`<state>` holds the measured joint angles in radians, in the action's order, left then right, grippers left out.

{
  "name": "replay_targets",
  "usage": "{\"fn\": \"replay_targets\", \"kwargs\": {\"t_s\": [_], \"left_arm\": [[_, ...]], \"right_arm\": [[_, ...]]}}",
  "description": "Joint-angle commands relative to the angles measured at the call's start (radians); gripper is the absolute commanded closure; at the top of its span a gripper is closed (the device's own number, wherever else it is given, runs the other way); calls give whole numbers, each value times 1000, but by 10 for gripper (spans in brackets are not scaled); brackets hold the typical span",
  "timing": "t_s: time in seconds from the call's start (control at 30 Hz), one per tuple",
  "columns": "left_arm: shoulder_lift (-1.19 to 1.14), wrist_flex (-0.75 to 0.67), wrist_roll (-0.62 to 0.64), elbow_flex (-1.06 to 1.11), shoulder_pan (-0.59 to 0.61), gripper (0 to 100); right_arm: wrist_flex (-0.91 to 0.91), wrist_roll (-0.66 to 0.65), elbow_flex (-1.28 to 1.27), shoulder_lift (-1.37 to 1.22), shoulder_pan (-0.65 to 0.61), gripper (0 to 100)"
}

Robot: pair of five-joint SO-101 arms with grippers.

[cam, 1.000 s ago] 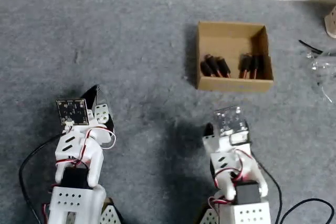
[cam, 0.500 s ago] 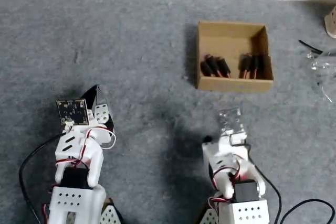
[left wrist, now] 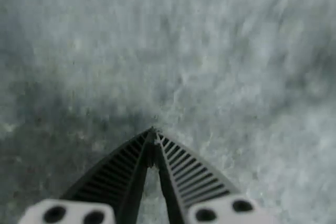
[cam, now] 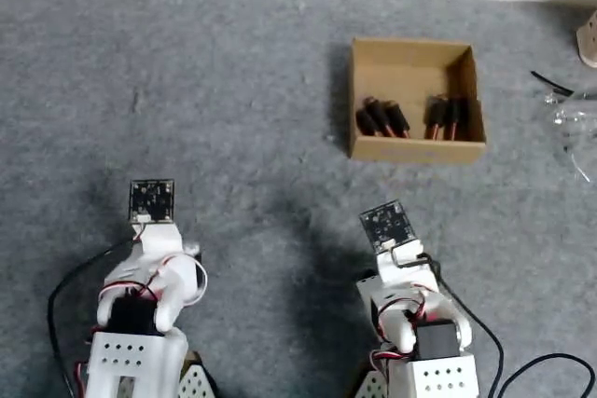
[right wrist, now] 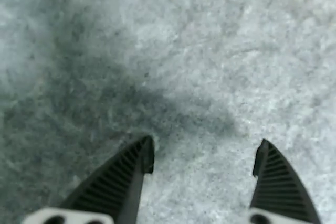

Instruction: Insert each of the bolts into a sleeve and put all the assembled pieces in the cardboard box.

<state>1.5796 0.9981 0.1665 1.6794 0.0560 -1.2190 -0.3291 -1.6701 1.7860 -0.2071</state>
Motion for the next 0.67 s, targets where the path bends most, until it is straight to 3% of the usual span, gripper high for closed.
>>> {"fn": "replay_targets", "kwargs": {"t_s": [0.0, 0.13, 0.3, 0.63], "left_arm": [[4, 60, -3, 8, 4, 987], [7, 129, -23, -5, 4, 986], [70, 221, -255, -4, 4, 986], [251, 331, -265, 16, 4, 986]], "right_arm": [[-8, -15, -154, 2, -12, 724], [-8, -15, -154, 2, -12, 724], [-8, -15, -154, 2, -12, 724], [-8, -15, -154, 2, -12, 724]]}}
